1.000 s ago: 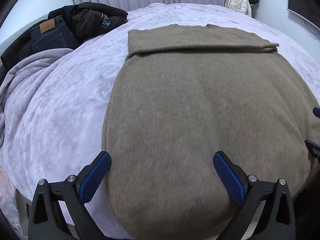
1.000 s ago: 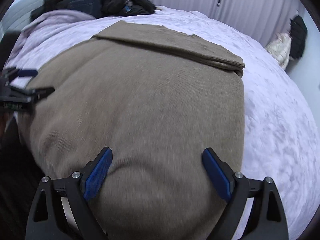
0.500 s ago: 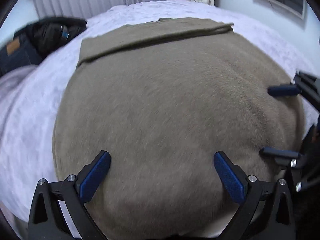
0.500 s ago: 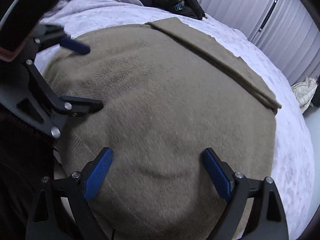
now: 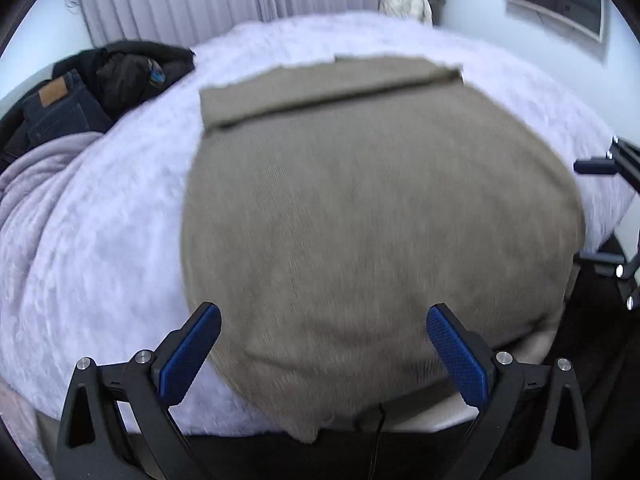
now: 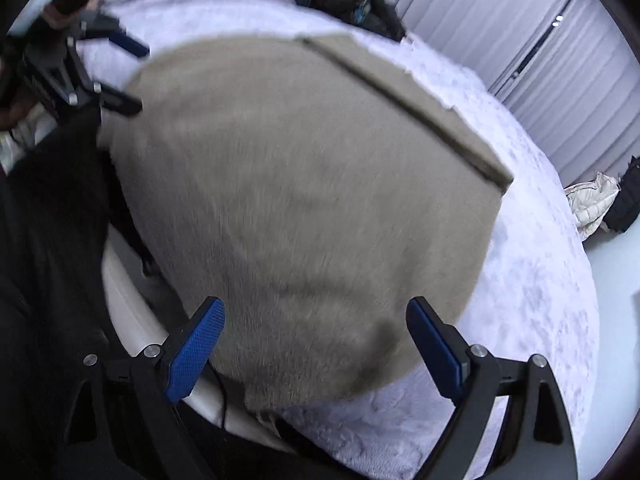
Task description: Fold small clothes
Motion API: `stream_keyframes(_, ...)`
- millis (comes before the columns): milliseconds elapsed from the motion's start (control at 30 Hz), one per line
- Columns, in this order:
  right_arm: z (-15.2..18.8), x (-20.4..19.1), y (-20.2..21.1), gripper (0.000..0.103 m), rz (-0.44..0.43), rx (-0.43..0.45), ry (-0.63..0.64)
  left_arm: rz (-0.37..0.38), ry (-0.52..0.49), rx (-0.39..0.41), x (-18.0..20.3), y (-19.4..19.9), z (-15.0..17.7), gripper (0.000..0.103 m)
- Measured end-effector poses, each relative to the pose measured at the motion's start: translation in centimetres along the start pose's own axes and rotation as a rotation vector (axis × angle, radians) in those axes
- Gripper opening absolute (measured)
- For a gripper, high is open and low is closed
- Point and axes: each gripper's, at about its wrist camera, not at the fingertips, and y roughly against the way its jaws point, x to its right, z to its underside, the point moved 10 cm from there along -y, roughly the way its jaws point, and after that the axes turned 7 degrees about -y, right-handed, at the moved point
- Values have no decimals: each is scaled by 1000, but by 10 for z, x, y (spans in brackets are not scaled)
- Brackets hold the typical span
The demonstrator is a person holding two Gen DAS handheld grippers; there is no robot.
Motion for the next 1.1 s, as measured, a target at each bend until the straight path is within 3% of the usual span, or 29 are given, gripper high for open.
stream_keyframes(67,-26,4,9,94,-13,78,-41,-17,15,-9,-3,-8,-10,103)
stream_keyframes(100,-38,3,9,94,-21,101,-49,-40,8,-52,-3,-21,-10,103)
stream_keyframes(200,-54,-6,-12,94,5,95,-19,-109,-7,-156,-9,-51,10,103)
stream_keyframes(300,-32,-10,-33,94,0,10,-23,-38,104,-158,-18,-46,39,103)
stream_keyframes(400,14,-1,-38,94,0,-58,-53,-54,103,-207,-22,-45,65,103)
stream_keyframes(467,38,3,-27,94,36,-58,-16,-47,113,-228,-17,-38,68,103)
stream_keyframes(567,39,1,-8,94,23,-76,-3,-63,66,-151,-7,-17,42,103)
stream_keyframes(667,9,3,12,94,-29,40,-75,-75,-6,-72,10,-12,0,103)
stream_keyframes(767,-21,8,13,94,-62,108,-163,-82,-40,-58,26,-28,-30,103)
stream_keyframes(900,-49,15,-16,94,-74,94,-238,-64,16,-96,31,-52,-42,103)
stream_keyframes(1100,-57,17,-61,94,-70,-9,-330,-4,120,-105,26,-70,-36,103)
